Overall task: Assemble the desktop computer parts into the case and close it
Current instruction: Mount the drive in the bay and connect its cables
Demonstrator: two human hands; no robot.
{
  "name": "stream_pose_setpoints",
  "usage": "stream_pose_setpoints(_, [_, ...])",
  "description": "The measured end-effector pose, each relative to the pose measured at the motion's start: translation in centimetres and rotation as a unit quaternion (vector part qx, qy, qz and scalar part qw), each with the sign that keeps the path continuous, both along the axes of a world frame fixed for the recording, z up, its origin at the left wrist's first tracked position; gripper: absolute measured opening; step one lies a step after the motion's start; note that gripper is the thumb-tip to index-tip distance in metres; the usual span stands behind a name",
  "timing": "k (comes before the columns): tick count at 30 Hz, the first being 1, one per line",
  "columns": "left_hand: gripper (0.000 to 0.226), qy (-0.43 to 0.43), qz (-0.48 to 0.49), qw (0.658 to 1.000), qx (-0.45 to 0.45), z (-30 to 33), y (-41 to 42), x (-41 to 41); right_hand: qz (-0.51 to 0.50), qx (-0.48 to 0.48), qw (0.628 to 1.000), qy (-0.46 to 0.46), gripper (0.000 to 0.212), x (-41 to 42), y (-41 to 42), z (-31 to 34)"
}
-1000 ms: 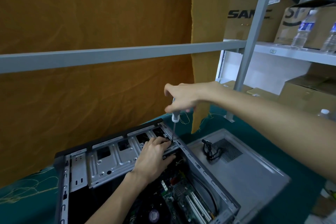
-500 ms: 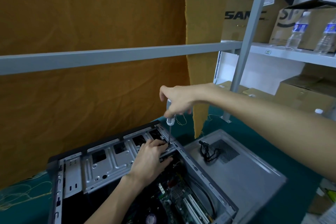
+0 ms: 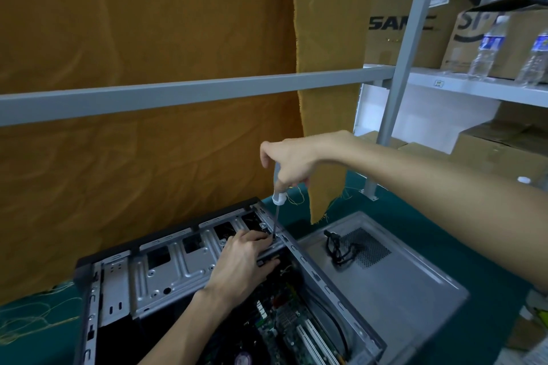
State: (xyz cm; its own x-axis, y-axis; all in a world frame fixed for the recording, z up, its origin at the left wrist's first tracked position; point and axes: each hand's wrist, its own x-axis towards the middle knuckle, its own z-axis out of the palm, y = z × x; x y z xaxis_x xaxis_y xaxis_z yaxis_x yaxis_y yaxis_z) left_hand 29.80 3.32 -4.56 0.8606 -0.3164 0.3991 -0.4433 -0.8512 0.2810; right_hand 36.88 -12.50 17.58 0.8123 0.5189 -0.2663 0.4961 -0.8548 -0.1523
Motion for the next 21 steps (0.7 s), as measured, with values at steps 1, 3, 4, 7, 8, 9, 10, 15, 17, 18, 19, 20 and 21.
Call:
stream_pose_setpoints(1, [0.053,0.000,0.001,1.000,0.000,0.02,-0.01,-0.03,0.000,0.007,1.000,0.004,0.037,0.13,-0.05,0.02])
stream_pose_setpoints(3, [0.053,0.000,0.002,1.000,-0.001,0.10,-0.07,-0.11,0.001,-0.005,0.999,-0.039,0.033,0.32,0.06,-0.15])
stream_pose_setpoints(4, [0.052,0.001,0.003,1.000,0.000,0.15,-0.10,-0.14,-0.003,-0.011,0.999,-0.046,0.037,0.39,0.03,-0.14])
stream_pose_setpoints(7, [0.052,0.000,0.003,1.000,0.004,0.26,-0.16,-0.21,-0.005,0.008,1.000,0.021,0.048,0.46,-0.04,0.36])
stream_pose_setpoints(8, [0.052,0.000,0.002,1.000,0.004,0.26,-0.16,-0.25,0.002,0.006,1.000,0.014,0.041,0.49,-0.04,0.33])
stream_pose_setpoints(9, [0.052,0.001,0.003,1.000,0.004,0.25,-0.14,-0.28,0.006,0.001,1.000,-0.007,0.032,0.52,0.01,0.15])
stream_pose_setpoints(10, [0.053,0.001,0.004,1.000,0.004,0.22,-0.13,-0.30,0.007,-0.009,0.999,-0.036,0.033,0.54,0.14,0.05])
stream_pose_setpoints(15, [0.053,0.000,0.003,1.000,0.002,0.24,-0.15,-0.31,0.007,0.012,0.999,0.029,0.045,0.70,-0.04,0.36])
stream_pose_setpoints(17, [0.053,0.000,0.004,1.000,0.004,0.23,-0.17,-0.30,0.009,0.018,1.000,-0.007,0.033,0.70,0.08,-0.05])
stream_pose_setpoints(18, [0.053,0.001,0.005,1.000,0.004,0.21,-0.18,-0.29,0.007,0.017,1.000,-0.025,0.035,0.73,0.10,-0.16])
stream_pose_setpoints(19, [0.053,0.002,0.006,1.000,0.005,0.21,-0.18,-0.29,0.006,0.020,1.000,-0.022,0.035,0.77,0.04,-0.23])
stream_pose_setpoints(20, [0.053,0.003,0.005,1.000,0.006,0.22,-0.19,-0.31,0.006,0.022,1.000,-0.007,0.037,0.68,0.03,-0.08])
stream_pose_setpoints(21, [0.052,0.002,0.005,1.000,0.005,0.23,-0.21,-0.29,0.010,0.025,1.000,0.009,0.040,0.57,0.02,0.10])
